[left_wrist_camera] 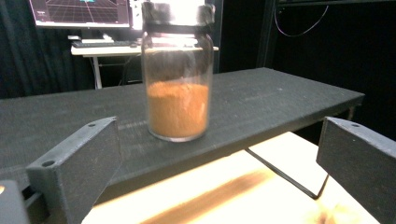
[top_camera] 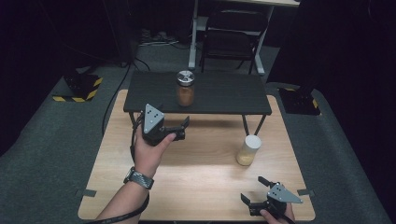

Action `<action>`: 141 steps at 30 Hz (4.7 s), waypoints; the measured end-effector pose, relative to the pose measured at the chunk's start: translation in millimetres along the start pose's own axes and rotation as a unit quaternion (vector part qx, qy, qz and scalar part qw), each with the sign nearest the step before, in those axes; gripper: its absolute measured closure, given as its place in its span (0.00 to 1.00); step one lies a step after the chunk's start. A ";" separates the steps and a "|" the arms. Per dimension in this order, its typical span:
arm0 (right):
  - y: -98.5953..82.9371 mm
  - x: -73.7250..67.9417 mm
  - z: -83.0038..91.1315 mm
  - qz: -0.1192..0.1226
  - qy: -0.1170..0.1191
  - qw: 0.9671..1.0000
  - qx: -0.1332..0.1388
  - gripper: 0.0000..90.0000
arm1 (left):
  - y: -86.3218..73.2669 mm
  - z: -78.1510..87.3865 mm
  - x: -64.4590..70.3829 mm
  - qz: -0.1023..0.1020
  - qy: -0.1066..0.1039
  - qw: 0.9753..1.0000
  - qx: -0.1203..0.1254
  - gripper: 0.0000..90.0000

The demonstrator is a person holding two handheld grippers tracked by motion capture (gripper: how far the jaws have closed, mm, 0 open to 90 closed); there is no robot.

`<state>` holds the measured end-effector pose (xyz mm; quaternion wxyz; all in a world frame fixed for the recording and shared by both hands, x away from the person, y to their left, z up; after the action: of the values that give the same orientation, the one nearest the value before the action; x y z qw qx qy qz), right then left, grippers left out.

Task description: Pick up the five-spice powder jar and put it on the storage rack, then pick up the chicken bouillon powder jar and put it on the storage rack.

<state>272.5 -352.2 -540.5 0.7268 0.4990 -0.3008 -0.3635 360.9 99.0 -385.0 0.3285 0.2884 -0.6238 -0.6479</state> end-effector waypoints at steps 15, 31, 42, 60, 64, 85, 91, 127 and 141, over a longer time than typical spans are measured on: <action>0.1 -0.9 0.2 0.004 0.001 1.000 0.000 0.00 | -47.1 28.3 11.7 0.003 -0.015 1.000 -0.002 0.00; 0.2 -1.9 0.1 0.008 0.000 1.000 -0.001 0.00 | -103.0 53.7 15.2 0.017 -0.028 0.999 -0.025 0.00; 0.5 -2.5 0.1 0.010 0.002 1.000 -0.002 0.00 | -137.0 62.2 22.5 0.026 -0.040 0.997 -0.057 0.01; 0.5 -3.3 0.2 0.015 0.001 1.000 -0.002 0.00 | -166.7 66.7 26.4 0.003 -0.046 0.993 -0.108 0.00; 0.5 -3.3 0.2 0.015 0.001 1.000 -0.002 0.00 | -170.4 67.3 26.4 0.002 -0.046 0.992 -0.116 0.00; 1.2 -4.0 -0.7 0.005 -0.008 1.000 -0.008 0.00 | -167.4 65.4 32.2 -0.017 -0.040 0.987 -0.157 0.01; 1.3 -5.2 -0.6 0.008 -0.012 1.000 -0.009 0.00 | -167.4 65.7 33.8 -0.025 -0.044 0.986 -0.158 0.01; 7.4 -9.0 1.9 -0.014 -0.052 0.998 0.020 0.00 | -167.5 66.7 32.7 -0.023 -0.051 0.986 -0.155 0.01; 20.9 -4.2 -8.3 -0.018 -0.100 0.994 0.042 0.00 | -167.8 67.8 32.6 -0.018 -0.054 0.987 -0.153 0.01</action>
<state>281.6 -339.6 -523.8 0.6651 0.4951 -0.3783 -0.4116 276.6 116.3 -547.6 0.3227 0.2108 -0.5291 -0.7560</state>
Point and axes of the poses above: each handheld gripper's, and its own axes: z roughly backward along the jaws, y roughly out of its top, x roughly to its right, the point moved 10 cm from there along -z, roughly forward along the jaws, and after that the axes turned 9 degrees about -y, right-handed, at the moved point
